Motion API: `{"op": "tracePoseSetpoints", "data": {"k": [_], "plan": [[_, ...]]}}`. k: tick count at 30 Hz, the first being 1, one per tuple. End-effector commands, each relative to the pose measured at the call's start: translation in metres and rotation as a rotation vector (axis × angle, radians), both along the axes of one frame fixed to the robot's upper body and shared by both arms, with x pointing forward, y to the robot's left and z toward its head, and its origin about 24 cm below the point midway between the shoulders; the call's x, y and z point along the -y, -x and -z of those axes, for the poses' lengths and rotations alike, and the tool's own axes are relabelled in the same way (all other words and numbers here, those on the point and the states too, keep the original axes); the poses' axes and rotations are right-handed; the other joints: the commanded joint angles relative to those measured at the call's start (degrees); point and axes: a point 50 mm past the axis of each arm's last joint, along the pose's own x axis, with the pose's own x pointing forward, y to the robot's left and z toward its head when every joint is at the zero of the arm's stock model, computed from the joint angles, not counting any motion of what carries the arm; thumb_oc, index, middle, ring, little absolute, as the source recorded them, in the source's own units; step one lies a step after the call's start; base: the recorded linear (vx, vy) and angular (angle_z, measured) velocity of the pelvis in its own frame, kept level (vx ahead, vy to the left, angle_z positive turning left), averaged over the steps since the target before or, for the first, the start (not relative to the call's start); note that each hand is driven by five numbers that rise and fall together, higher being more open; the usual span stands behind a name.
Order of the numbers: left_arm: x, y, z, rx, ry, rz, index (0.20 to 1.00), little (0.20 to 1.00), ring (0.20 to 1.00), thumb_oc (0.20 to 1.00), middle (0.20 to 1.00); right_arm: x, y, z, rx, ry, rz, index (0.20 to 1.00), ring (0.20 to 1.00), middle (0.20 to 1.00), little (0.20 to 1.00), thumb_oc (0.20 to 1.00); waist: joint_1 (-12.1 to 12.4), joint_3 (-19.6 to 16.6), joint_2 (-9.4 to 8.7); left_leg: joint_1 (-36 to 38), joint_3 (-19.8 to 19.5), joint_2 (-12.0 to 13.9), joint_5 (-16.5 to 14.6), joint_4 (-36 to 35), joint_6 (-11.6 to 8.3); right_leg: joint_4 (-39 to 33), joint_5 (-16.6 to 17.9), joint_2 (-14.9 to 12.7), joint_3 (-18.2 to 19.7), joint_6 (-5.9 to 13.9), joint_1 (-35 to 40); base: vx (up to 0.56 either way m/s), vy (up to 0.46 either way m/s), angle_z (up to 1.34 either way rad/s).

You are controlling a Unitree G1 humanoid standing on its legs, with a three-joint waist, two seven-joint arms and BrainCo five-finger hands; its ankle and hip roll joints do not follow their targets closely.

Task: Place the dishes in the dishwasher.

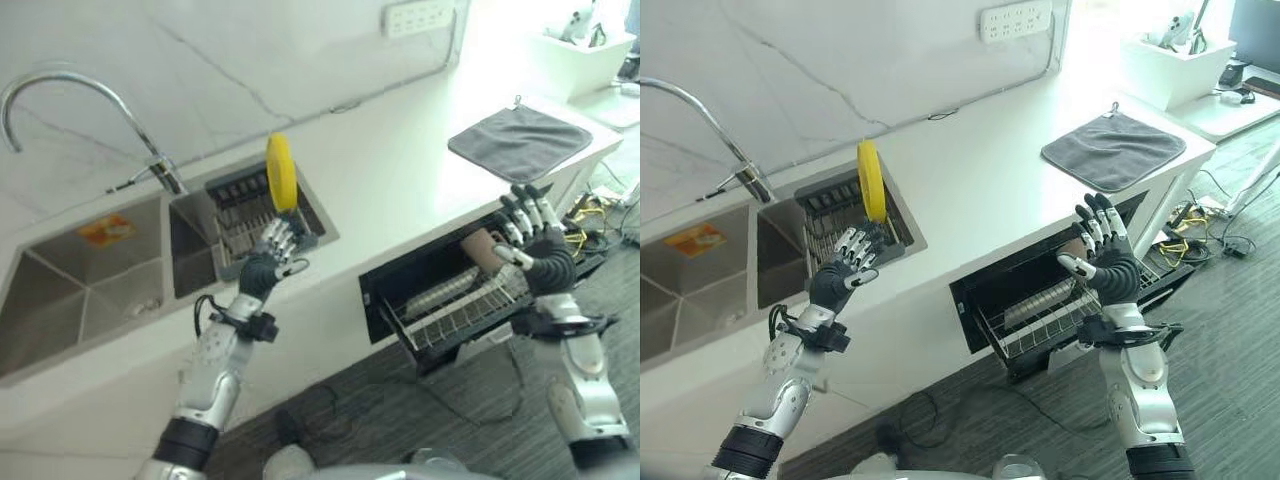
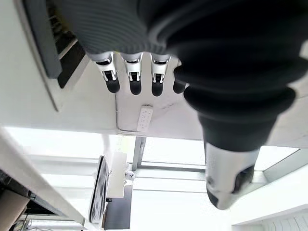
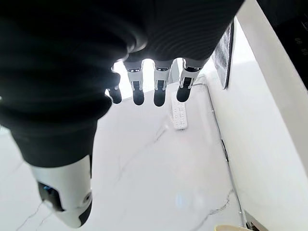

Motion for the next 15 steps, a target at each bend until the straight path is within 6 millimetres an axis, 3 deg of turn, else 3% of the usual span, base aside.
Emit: {"op": "tracePoseSetpoints", "data": {"k": [1, 15], "plan": [[-0.0207, -0.0009, -0.0285, 0.15, -0.028, -0.068, 1.0, 1.0, 1.0, 1.0, 1.0, -0.0063, 0.0008, -0.0284, 0.17, -0.04, -0.035, 1.0, 1.0, 1.0, 1.0, 1.0, 2.53, -1.25, -1.71, -0.08, -1.85, 1.24, -1.53, 2.65, -1.74, -4.09, 3.67, -3.28, -4.16, 4.7, 1.82, 0.04, -0.03, 0.06], [-0.0168, 0.0027, -0.0302, 0.155, -0.045, -0.045, 1.0, 1.0, 1.0, 1.0, 1.0, -0.0163, -0.0051, -0.0339, 0.192, -0.037, -0.005, 1.0, 1.0, 1.0, 1.0, 1.0, 4.54, -1.19, -2.41, -0.37, -2.23, 0.85, -1.81, 2.56, -1.28, -5.26, 3.99, -2.64, -5.04, 4.32, 2.24, -0.01, -0.034, 0.03]]}}
